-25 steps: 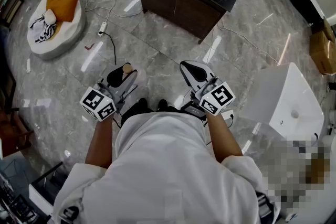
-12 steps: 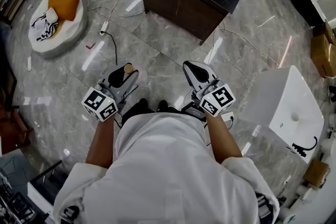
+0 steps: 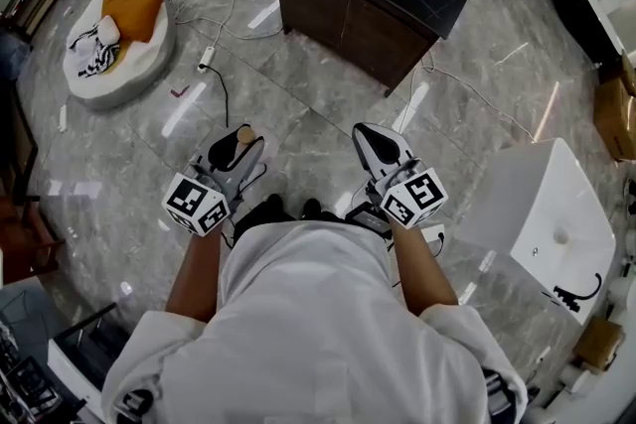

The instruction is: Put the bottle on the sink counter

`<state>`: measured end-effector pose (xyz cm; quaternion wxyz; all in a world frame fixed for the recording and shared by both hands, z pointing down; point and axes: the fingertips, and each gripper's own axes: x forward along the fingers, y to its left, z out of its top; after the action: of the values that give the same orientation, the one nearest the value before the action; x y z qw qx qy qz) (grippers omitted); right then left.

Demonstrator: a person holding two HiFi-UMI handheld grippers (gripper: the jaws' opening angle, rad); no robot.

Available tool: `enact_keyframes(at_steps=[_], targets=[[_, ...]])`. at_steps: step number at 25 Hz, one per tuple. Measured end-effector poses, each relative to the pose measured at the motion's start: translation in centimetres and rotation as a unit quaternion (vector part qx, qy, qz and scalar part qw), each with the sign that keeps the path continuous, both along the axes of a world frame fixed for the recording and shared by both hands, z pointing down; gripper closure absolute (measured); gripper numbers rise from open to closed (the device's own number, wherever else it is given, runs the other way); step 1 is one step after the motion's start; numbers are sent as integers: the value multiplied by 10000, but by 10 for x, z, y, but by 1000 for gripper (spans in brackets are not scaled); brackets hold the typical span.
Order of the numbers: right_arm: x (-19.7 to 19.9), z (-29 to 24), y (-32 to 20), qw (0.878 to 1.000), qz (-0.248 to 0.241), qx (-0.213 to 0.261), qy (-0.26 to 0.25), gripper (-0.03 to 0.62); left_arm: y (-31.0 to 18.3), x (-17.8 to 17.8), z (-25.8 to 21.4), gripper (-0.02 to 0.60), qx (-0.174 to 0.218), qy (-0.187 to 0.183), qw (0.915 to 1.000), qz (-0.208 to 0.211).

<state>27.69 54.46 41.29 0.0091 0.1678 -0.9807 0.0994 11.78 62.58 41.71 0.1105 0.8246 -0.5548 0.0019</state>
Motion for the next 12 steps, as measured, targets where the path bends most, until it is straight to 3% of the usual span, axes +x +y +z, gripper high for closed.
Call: enact_keyframes(at_steps=[6,12], targets=[[2,9,-3,9998,-69,-174,-15,579,5,-2,-3,434,19,20,9998,-212],[-23,18,-4,9994,-261,-228,44,579,6,-22,0,434,92,168,9990,-415]])
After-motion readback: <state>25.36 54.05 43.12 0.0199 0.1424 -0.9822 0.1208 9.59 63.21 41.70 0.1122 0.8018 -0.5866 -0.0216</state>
